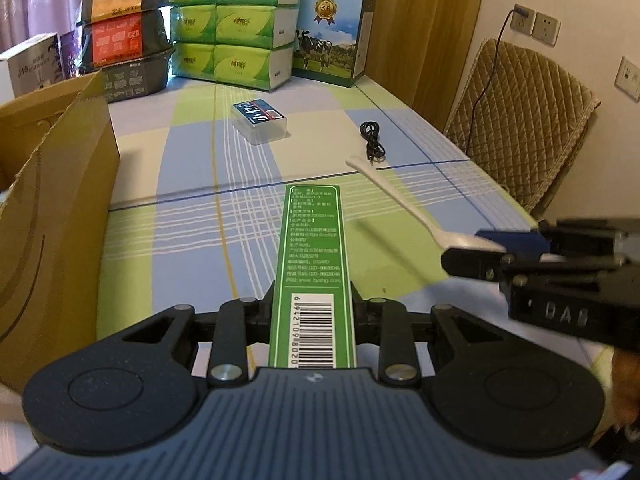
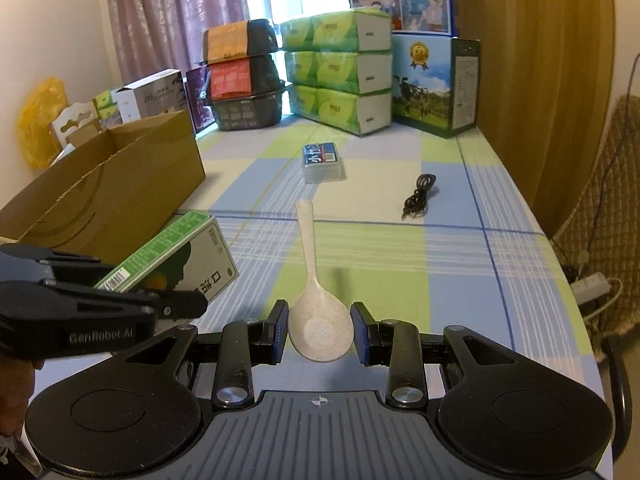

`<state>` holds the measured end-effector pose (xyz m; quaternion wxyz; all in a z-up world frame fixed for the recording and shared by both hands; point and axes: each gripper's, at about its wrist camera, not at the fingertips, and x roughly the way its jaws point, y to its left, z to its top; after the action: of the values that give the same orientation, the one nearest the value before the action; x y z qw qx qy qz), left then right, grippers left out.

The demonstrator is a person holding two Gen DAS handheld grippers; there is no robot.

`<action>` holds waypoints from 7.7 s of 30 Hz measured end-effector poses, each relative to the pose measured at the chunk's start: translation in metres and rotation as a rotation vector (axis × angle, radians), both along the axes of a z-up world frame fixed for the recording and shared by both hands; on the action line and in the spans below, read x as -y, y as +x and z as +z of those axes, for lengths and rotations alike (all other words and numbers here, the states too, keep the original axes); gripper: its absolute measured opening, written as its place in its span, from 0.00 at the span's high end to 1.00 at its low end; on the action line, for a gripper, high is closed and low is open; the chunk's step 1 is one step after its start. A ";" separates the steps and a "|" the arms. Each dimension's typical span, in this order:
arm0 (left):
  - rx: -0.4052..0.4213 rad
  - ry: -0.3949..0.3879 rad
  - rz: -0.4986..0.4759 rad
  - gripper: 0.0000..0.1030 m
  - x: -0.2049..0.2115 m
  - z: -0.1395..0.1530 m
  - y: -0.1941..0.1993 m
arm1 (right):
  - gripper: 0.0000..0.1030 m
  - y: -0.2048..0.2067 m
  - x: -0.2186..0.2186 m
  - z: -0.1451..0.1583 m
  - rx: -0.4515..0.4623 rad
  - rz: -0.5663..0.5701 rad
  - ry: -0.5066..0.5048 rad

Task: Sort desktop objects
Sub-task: 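Carry the green medicine box in the left gripper while the right carries the spoon to the cardboard box, then open both grippers to drop the green box and spoon inside, then move both tools back toward the toothpick box and black cable, then close the right gripper on the black cable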

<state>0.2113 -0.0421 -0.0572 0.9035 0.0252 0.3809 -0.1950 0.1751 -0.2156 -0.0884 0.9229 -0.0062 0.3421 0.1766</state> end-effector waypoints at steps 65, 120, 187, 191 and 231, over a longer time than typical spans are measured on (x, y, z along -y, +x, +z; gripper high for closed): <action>0.104 0.059 0.287 0.76 -0.245 0.125 -0.046 | 0.70 -0.040 -0.244 0.100 0.055 0.181 0.191; 0.124 -0.010 0.350 0.14 -0.224 0.121 -0.062 | 0.22 -0.052 -0.169 0.076 0.028 0.125 0.214; 0.111 0.041 0.222 0.01 0.017 0.001 0.128 | 0.02 0.131 0.052 0.007 0.069 -0.245 0.008; 0.093 0.023 0.222 0.01 0.019 -0.010 0.143 | 0.02 0.152 0.054 -0.006 0.064 -0.257 0.012; 0.042 0.001 0.260 0.01 0.012 -0.046 0.207 | 0.70 0.239 0.018 -0.073 0.044 -0.207 -0.099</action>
<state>0.4184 -0.0544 -0.1029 0.9288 -0.0199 0.3622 -0.0756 0.4146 -0.2337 -0.1610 0.9421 -0.0202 0.3287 0.0629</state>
